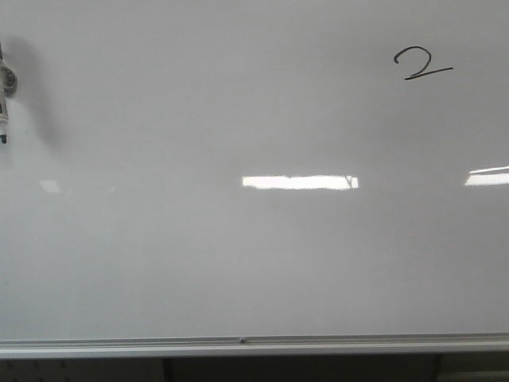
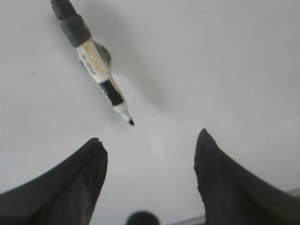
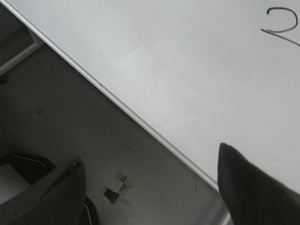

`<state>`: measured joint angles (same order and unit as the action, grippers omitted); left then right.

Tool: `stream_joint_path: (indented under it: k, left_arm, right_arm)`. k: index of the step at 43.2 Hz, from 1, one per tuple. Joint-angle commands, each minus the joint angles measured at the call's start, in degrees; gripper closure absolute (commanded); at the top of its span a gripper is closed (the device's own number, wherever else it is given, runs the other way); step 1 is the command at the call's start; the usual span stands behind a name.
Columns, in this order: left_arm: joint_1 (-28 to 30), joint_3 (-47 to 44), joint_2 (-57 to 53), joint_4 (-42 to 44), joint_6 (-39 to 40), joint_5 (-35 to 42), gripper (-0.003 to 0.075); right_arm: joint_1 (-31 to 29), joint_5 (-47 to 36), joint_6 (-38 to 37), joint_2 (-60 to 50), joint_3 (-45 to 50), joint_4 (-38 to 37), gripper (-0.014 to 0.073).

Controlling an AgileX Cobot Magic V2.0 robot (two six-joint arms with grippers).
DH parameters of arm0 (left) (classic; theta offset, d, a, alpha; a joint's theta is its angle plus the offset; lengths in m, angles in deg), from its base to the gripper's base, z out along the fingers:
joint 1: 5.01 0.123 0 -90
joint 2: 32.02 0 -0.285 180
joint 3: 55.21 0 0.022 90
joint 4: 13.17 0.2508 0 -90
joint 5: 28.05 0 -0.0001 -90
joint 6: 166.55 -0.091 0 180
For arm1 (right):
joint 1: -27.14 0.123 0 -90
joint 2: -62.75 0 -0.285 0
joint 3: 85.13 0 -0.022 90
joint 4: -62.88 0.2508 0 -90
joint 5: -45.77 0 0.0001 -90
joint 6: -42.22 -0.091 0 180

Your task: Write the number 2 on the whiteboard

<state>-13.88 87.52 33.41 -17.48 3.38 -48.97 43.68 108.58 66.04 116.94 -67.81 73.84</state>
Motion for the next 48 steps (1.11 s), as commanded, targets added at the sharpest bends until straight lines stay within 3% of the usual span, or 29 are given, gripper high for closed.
stream_joint_path:
  k: [1, 7, 16, 22, 34, 48]
  left_arm:
    - [-0.25, 4.24, -4.81, 2.64, -0.07, -9.45, 0.031]
    - [-0.25, 9.83, -9.36, 4.84, 2.48, -25.25, 0.031]
    - [-0.25, 15.21, -15.46, 13.9, 13.24, -37.25, 0.031]
    - [-0.25, 15.18, -19.18, 16.3, 18.21, -39.07, 0.031]
    - [-0.25, 15.18, -20.95, 14.89, 18.49, -38.67, 0.0311]
    - [-0.25, 14.7, -20.95, 14.99, 18.37, -37.39, 0.0331]
  right_arm:
    - [-0.27, -1.11, -7.32, -0.35, -1.94, -2.67, -0.0002]
    - [-0.27, 1.28, -20.16, -0.67, -1.87, -8.46, -0.0001]
    - [-0.27, -1.54, -23.82, -6.34, 2.43, -10.96, -0.0001]
    - [-0.27, -5.29, -23.82, -12.26, 6.61, -11.42, -0.0001]
    - [-0.27, -11.66, -23.82, -21.43, 12.44, -12.77, -0.0001]
    - [-0.27, -13.71, -23.82, -22.13, 12.9, -12.97, 0.0008]
